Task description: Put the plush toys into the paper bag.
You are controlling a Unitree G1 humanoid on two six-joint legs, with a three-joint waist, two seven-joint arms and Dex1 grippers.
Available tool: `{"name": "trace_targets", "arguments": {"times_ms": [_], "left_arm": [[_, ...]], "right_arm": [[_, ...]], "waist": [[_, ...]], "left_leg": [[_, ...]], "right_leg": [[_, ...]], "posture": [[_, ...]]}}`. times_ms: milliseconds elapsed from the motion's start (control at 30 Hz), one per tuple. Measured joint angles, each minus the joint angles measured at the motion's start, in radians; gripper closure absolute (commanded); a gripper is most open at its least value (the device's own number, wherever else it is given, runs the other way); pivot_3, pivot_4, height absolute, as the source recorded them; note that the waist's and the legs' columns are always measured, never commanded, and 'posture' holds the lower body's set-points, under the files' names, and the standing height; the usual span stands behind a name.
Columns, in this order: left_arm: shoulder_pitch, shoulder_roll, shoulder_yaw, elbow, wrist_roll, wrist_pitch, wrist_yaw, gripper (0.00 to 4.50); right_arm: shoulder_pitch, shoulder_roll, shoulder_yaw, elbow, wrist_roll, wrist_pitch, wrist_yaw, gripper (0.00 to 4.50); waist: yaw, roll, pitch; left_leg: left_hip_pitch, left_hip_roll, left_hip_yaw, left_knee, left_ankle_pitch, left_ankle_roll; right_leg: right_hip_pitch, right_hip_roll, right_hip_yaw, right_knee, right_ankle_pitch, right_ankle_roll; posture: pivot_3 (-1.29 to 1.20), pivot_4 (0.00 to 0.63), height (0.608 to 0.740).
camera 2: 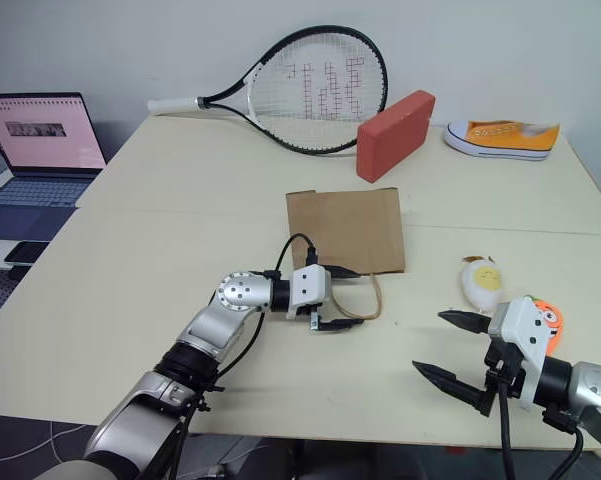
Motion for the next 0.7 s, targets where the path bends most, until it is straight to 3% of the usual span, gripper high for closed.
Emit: {"name": "trace_targets", "arguments": {"times_ms": [133, 500, 700], "left_arm": [[-0.025, -0.003, 0.0, 0.053, 0.018, -0.044, 0.01, 0.94], [-0.031, -0.022, 0.0, 0.09, 0.015, -0.072, -0.022, 4.41], [-0.001, -0.034, 0.015, -0.082, -0.113, 0.12, -0.1, 4.46]], "right_arm": [[0.0, 0.003, 0.01, -0.008, 0.007, 0.001, -0.018, 0.0], [-0.005, 0.006, 0.053, -0.029, 0.008, 0.001, -0.054, 0.0], [-0.009, 0.019, 0.09, -0.03, 0.002, 0.0, -0.08, 0.0]], "waist": [[-0.001, 0.0, 0.0], [-0.001, 0.0, 0.0], [-0.002, 0.0, 0.0]], "left_leg": [[0.0, 0.0, 0.0, 0.0, 0.0, 0.0], [0.0, 0.0, 0.0, 0.0, 0.0, 0.0], [-0.001, 0.0, -0.001, 0.0, 0.0, 0.0]], "right_leg": [[0.0, 0.0, 0.0, 0.0, 0.0, 0.0], [0.0, 0.0, 0.0, 0.0, 0.0, 0.0], [0.0, 0.0, 0.0, 0.0, 0.0, 0.0]], "posture": [[0.0, 0.15, 0.74], [0.0, 0.15, 0.74], [0.0, 0.15, 0.74]]}}
